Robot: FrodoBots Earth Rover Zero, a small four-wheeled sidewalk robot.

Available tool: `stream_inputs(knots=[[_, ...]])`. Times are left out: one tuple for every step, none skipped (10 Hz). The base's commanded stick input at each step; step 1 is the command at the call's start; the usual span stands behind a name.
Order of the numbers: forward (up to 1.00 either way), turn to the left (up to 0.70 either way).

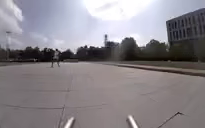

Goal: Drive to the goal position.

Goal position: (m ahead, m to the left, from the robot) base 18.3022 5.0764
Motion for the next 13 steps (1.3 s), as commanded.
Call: stream_inputs(knots=[[0.70, 0.05], [0.70, 0.05], [0.70, 0.05], [0.70, 0.05], [0.70, 0.05], [0.70, 0.05], [0.70, 0.05], [0.70, 0.05], [0.70, 0.05], [0.70, 0.05], [0.70, 0.05], [0.70, 0.05], [0.70, 0.05]])
